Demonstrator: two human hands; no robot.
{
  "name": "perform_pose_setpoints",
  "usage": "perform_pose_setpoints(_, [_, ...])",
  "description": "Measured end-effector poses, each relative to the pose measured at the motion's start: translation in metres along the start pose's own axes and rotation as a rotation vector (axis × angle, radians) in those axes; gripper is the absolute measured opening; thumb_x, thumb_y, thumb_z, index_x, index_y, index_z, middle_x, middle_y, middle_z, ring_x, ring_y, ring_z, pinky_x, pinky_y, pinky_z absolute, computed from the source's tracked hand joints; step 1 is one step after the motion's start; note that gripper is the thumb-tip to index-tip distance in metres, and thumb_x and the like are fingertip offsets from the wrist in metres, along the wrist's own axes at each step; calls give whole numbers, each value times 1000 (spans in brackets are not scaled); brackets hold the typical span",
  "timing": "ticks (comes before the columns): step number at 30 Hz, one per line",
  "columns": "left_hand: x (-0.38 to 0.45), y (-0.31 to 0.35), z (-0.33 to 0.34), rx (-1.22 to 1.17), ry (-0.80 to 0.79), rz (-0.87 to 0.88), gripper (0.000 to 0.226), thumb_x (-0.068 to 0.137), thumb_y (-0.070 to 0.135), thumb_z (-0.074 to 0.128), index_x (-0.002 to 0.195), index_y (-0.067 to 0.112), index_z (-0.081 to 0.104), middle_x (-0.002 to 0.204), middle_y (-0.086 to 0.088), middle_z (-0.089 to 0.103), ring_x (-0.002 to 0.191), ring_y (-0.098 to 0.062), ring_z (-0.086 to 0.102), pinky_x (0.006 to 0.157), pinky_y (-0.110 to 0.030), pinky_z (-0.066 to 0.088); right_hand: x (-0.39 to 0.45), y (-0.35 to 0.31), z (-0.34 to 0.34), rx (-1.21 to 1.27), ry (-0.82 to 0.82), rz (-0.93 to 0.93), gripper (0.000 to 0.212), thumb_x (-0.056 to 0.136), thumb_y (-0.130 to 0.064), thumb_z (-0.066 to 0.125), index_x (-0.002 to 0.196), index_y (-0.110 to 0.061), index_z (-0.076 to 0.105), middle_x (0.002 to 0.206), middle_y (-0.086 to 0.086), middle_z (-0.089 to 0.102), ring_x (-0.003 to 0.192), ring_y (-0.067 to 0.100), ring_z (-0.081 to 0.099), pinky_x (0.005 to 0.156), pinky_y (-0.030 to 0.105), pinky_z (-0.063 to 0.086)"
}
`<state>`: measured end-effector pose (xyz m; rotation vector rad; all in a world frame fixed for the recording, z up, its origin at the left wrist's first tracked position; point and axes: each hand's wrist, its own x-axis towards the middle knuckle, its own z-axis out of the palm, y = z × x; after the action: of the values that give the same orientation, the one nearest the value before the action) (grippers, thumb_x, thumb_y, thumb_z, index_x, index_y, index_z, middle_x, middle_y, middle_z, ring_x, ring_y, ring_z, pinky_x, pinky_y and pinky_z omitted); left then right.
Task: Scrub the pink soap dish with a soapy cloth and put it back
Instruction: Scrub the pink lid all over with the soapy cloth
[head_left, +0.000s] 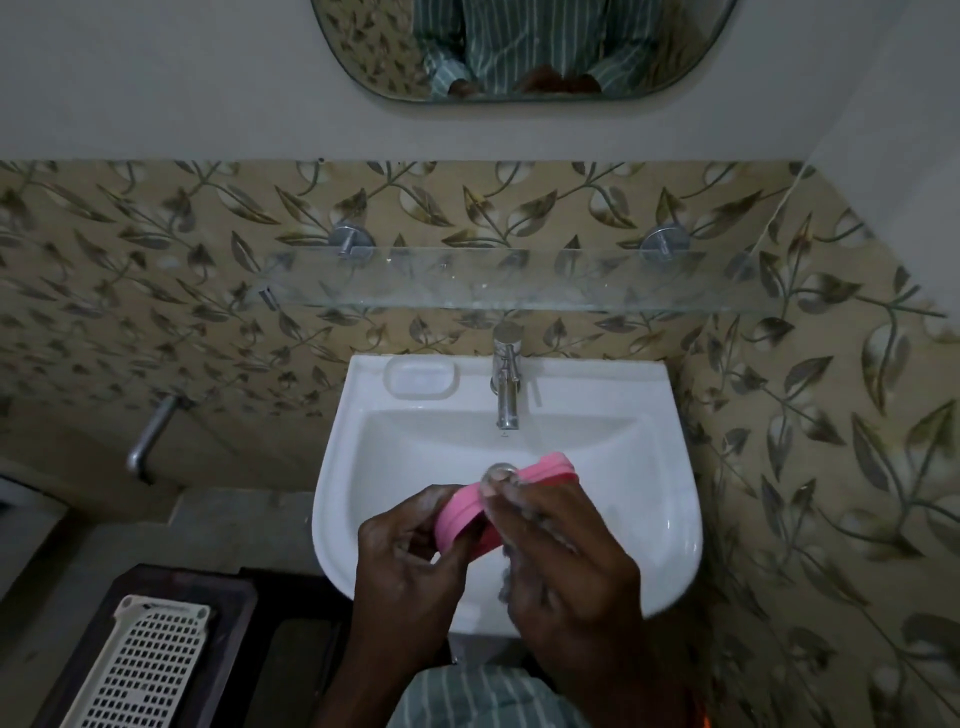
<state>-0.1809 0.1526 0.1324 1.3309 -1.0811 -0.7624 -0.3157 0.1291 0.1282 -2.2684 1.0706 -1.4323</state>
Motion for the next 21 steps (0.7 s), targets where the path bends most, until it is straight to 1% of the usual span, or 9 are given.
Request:
perform_pose_setpoints(2, [-1,5,1,-35,31,-7,19,76,5,82,83,23,79,74,0,77,69,-7,73,65,-19,59,1,5,-4,6,-25,-24,27,95,0,52,116,1,70,118,13,68,113,22,64,95,33,54])
perform_pose_setpoints(4, [-2,7,-1,-44,69,-13,23,75,6,83,81,28,80,73,3,77,68,-5,72,65,-17,57,3,18,-10,-1,7,64,33,88,7,56,118,-1,70,119,9,68,113,22,63,98,30,52])
perform_pose_setpoints(6, [-4,6,-4,-24,91,-25,30,73,9,78,79,38,80,73,8,78,69,-3,72,66,-16,56,4,29,-13,14,62,149,36,85,11,59,115,-2,71,116,6,69,111,18,65,94,29,54])
perform_pose_setpoints(9, [-5,8,-6,-25,77,-31,16,69,29,76,78,42,79,74,9,77,70,-3,72,67,-17,57,2,30,-10,104,99,266,32,86,8,61,111,-6,74,110,1,71,108,6,66,90,24,55])
perform_pose_setpoints(11, [-5,9,-5,-32,84,-32,15,68,34,73,78,44,78,74,11,77,70,-2,72,67,-16,57,2,28,-11,143,113,371,30,88,6,64,110,-11,75,106,-5,72,103,2,66,88,22,55])
perform_pose_setpoints(14, [-5,7,-2,-10,91,-12,19,70,30,76,79,47,78,74,15,76,70,0,72,67,-14,56,6,24,-13,152,128,481,33,87,9,66,108,-14,75,104,-11,71,98,-2,67,85,14,53])
perform_pose_setpoints(16, [-5,4,-1,15,92,1,30,74,15,78,80,45,78,74,13,77,70,-1,72,67,-15,56,10,22,-12,143,145,528,35,86,7,67,105,-21,74,101,-18,69,95,-8,65,82,4,49])
perform_pose_setpoints(18, [-5,2,0,21,88,4,34,75,10,77,81,44,79,75,11,77,70,-3,72,67,-15,56,11,21,-11,103,146,502,38,85,5,69,106,-26,70,98,-19,67,94,-11,63,81,2,47])
perform_pose_setpoints(21, [-4,3,0,79,36,42,30,76,17,77,87,45,78,78,11,77,73,-5,73,67,-16,56,7,19,-8,37,99,338,30,87,6,67,110,-11,72,102,-5,65,101,-5,62,85,8,49])
